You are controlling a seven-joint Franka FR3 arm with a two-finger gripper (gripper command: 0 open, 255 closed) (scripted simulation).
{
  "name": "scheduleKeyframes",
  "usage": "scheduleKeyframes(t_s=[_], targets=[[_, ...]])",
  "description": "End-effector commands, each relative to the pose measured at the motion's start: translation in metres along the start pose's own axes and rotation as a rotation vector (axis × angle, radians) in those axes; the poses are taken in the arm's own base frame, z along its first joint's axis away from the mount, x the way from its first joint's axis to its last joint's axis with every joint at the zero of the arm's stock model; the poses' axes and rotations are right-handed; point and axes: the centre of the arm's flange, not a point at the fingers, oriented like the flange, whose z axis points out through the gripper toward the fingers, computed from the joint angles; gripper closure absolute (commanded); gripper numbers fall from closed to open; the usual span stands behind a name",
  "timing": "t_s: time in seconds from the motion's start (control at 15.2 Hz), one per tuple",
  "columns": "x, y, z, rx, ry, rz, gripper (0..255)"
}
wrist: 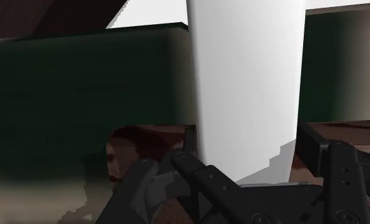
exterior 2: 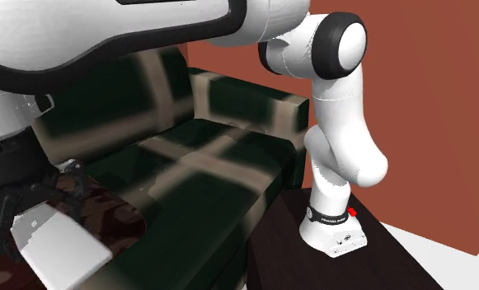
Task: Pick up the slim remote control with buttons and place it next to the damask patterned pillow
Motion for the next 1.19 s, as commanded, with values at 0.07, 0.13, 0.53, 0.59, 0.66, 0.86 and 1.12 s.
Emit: scheduleKeyframes(t_s=[0.07,0.13,0.53,0.59,0.66,0.86,1.12], targets=[[-0.02,-0.035,-0.001,0.001,0.0,0.001,255],[-0.026,-0.047,-0.001,0.001,0.0,0.001,255],[-0.056,-0.112,-0.002,0.001,0.0,0.001,255],[-0.056,-0.112,0.003,0.001,0.0,0.001,255],[-0.055,-0.112,0.008,0.001,0.0,0.001,255],[-0.055,-0.113,0.024,0.001,0.0,0.001,255],[-0.055,-0.113,0.045,0.001,0.0,0.001,255]])
